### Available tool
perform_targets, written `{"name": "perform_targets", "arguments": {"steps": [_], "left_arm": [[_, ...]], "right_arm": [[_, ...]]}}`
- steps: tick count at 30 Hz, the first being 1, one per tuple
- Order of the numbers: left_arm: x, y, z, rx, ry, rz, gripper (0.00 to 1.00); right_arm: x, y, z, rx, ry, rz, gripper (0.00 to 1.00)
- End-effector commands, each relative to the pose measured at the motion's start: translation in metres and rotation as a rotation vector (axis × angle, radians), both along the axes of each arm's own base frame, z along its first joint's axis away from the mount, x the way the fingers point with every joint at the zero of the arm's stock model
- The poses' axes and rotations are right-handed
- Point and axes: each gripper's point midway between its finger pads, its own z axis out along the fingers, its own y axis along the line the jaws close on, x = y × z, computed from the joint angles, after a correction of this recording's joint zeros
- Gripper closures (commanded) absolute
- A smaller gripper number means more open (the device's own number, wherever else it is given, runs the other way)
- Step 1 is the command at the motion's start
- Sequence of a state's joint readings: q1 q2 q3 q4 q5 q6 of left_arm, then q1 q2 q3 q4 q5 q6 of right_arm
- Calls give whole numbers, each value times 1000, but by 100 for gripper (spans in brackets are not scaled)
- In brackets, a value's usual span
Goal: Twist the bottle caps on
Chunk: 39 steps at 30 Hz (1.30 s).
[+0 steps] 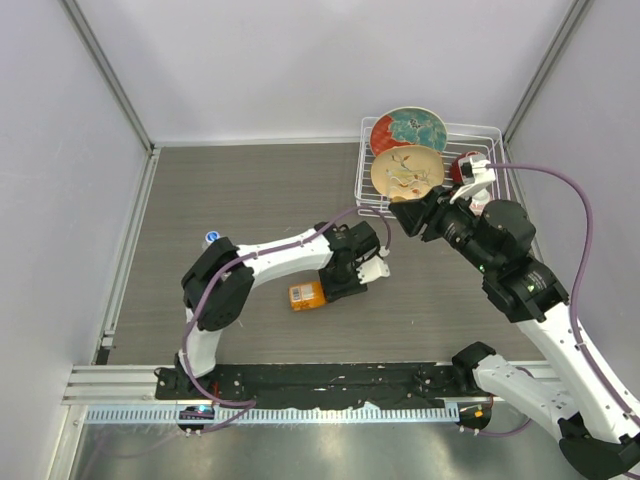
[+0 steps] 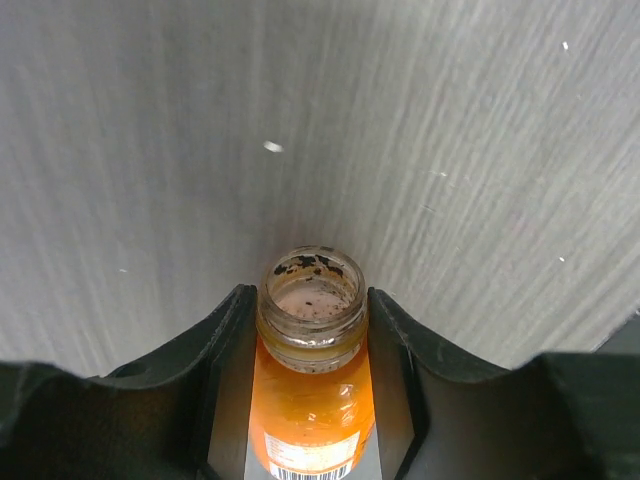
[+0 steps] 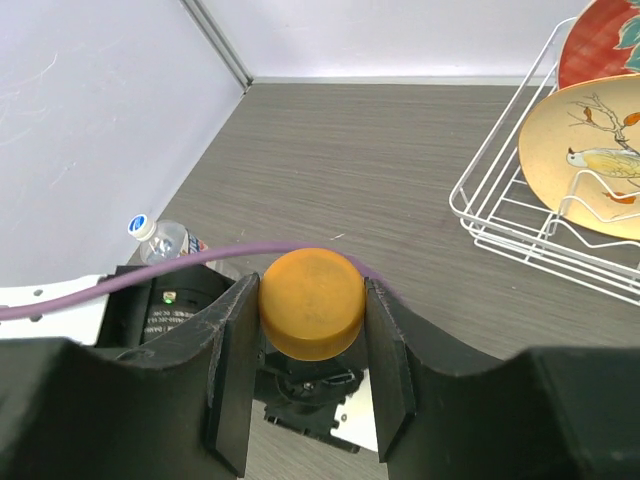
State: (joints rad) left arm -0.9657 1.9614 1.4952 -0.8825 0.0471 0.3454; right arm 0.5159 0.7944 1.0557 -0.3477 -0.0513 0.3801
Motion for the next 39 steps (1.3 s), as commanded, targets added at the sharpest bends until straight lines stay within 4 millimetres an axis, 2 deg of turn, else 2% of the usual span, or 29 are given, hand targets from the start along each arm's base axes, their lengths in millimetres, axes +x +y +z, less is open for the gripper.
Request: {"name": "perform_targets", "arguments": {"steps": [1, 4, 8, 11, 12, 14, 22, 27, 29, 31, 32, 35, 39], "left_arm": [[-17, -5, 16, -7, 84, 25, 100], [-18, -23, 15, -61, 87, 35, 100], [-22, -36, 12, -105, 104, 45, 98], [-29, -37, 10, -114, 134, 36, 75], [-33, -35, 9, -108, 148, 34, 58], [-38, -34, 9, -113, 169, 34, 48], [-41, -31, 7, -145, 159, 49, 39], [-42, -29, 11, -161, 145, 48, 24], [-40, -29, 19, -179, 129, 45, 14], [-39, -29, 28, -198, 110, 37, 8], [-39, -27, 31, -200, 105, 35, 1], [-36, -27, 47, -229, 65, 38, 0], [-37, -16, 60, -245, 28, 58, 0]], "right_arm": [[-1, -7, 28, 39, -50, -34, 75], [-1, -7, 29, 34, -48, -35, 76], [1, -7, 28, 27, -40, -38, 76], [3, -5, 26, 20, -31, -38, 75], [4, -5, 25, 20, -28, -38, 75], [5, -4, 23, 17, -19, -35, 75], [5, -3, 25, 23, -17, -36, 76], [3, -5, 28, 27, -16, -39, 76], [2, -5, 27, 27, -13, -39, 76], [2, -6, 27, 28, -12, -41, 76], [2, -6, 28, 29, -11, -43, 76], [1, -6, 29, 30, -13, -41, 76], [0, -6, 30, 30, -11, -40, 76]]}}
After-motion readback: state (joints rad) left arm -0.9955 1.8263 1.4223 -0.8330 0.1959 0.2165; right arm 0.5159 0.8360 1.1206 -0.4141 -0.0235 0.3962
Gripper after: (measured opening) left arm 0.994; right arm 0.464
